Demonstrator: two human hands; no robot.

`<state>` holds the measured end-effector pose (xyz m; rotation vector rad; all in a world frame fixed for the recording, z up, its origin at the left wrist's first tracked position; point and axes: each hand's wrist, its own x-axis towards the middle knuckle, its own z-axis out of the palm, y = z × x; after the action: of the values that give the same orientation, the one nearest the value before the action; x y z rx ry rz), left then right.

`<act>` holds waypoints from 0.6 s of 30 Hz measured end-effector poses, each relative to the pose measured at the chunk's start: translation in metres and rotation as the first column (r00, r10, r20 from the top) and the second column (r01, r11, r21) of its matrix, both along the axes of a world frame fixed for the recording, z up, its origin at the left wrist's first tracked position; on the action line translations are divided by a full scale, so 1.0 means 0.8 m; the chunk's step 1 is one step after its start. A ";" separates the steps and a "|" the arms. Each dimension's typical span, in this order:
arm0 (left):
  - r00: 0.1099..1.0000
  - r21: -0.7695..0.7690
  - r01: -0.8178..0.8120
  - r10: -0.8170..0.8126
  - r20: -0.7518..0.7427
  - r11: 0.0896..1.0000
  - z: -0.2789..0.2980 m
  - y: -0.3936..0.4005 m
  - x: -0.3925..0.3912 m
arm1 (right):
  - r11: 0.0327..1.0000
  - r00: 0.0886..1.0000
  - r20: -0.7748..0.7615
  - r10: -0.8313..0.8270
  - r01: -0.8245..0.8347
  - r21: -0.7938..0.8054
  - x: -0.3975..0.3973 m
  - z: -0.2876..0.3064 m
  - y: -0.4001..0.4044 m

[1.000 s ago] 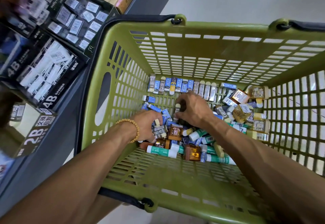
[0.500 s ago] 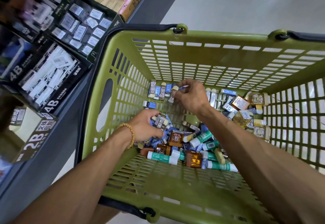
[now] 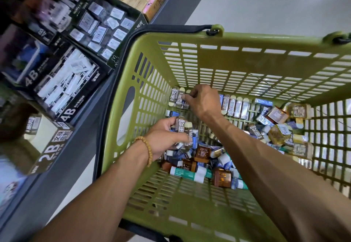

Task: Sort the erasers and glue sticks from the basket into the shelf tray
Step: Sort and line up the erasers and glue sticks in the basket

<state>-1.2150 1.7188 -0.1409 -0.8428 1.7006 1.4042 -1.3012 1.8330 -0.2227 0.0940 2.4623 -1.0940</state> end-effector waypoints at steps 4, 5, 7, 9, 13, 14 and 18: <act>0.994 0.074 -0.108 0.108 0.015 0.991 0.000 0.001 -0.003 | 0.993 0.998 0.052 0.024 -0.018 -0.118 -0.001 0.015 0.012; 0.989 0.096 -0.146 0.145 0.015 0.985 -0.001 0.001 -0.004 | 0.979 0.994 0.113 0.016 0.008 -0.203 0.004 0.023 0.021; 0.974 0.132 -0.227 0.227 0.014 0.965 -0.001 0.003 -0.006 | 0.925 0.959 0.280 0.037 0.073 -0.372 0.017 0.044 0.044; 0.958 0.163 -0.284 0.286 0.016 0.945 0.003 0.005 -0.008 | 0.887 0.907 0.407 0.112 0.094 -0.453 0.032 0.061 0.065; 0.938 0.200 -0.340 0.346 0.005 0.919 0.002 0.007 -0.010 | 0.895 0.887 0.420 0.192 0.017 -0.445 0.048 0.058 0.087; 0.943 0.179 -0.327 0.332 -0.003 0.928 0.001 0.006 -0.010 | 0.919 0.907 0.385 0.172 -0.007 -0.394 0.049 0.050 0.090; 0.967 0.084 -0.251 0.253 -0.012 0.964 0.006 0.004 -0.005 | 0.974 0.958 0.205 0.199 -0.171 -0.146 0.048 0.032 0.100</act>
<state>-1.2192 1.7221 -0.1365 -1.0289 1.5825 1.6464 -1.2627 1.9131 -0.1968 -0.0527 2.1532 -1.0922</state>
